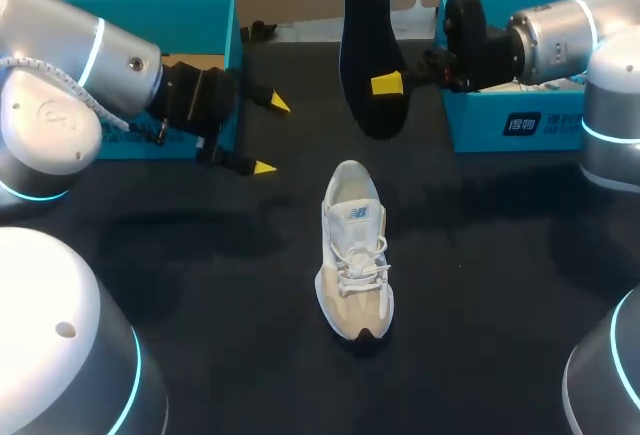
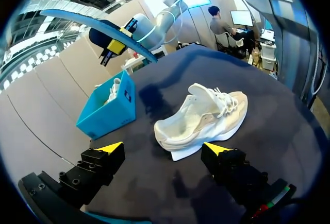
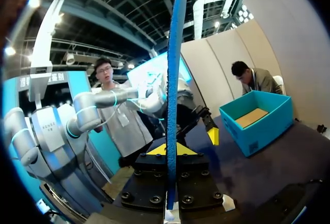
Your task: Take the shoe out of the shoebox, open the shoe tongue, remove and reinsert the insole, then place the shoe into the shoebox
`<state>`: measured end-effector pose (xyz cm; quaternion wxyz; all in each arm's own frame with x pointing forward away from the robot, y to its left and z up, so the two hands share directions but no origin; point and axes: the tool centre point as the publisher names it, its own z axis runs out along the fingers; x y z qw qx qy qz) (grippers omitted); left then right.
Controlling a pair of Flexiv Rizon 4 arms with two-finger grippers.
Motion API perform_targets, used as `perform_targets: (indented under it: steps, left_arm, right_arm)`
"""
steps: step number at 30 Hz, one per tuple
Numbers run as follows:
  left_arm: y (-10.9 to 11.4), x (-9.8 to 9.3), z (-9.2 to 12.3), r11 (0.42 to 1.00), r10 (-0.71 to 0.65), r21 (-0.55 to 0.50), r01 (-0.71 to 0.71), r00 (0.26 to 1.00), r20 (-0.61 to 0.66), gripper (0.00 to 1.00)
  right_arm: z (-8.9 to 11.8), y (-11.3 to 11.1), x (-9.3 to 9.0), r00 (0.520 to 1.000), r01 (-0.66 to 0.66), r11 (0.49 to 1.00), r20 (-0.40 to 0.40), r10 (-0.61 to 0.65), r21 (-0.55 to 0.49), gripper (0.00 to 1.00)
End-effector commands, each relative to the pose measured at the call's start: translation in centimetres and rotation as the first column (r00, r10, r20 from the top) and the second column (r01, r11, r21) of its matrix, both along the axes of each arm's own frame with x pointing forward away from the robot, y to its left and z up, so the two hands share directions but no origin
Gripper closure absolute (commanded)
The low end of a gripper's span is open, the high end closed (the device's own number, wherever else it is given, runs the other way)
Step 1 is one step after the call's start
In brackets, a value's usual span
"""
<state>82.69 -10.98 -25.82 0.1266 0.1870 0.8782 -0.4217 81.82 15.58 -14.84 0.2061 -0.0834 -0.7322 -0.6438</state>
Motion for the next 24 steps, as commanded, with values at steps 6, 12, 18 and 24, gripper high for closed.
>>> perform_targets:
  steps: [6, 12, 18, 24]
  left_arm:
    - [-1.0, -0.6, -3.7, 1.000, -0.014, 0.021, 0.014, 0.999, -0.038, 0.00]
    - [-1.8, -1.0, -5.0, 0.999, -0.025, 0.031, 0.027, 0.998, -0.058, 0.00]
    - [-2.9, -1.5, -5.6, 0.997, -0.047, 0.054, 0.050, 0.997, -0.054, 0.00]
    - [-3.3, -2.1, -6.5, 0.996, -0.055, 0.065, 0.059, 0.996, -0.064, 0.00]
  right_arm:
    - [-2.4, 1.1, -0.1, 0.997, -0.011, 0.999, 0.074, 0.008, 0.031, 1.00]
    - [-4.0, 1.5, -0.4, 0.996, -0.033, 0.998, 0.089, 0.028, 0.052, 1.00]
    - [-4.3, 1.5, -0.6, 0.996, -0.034, 0.998, 0.086, 0.029, 0.059, 1.00]
    - [-4.3, 1.5, -0.6, 0.996, -0.034, 0.998, 0.086, 0.029, 0.059, 1.00]
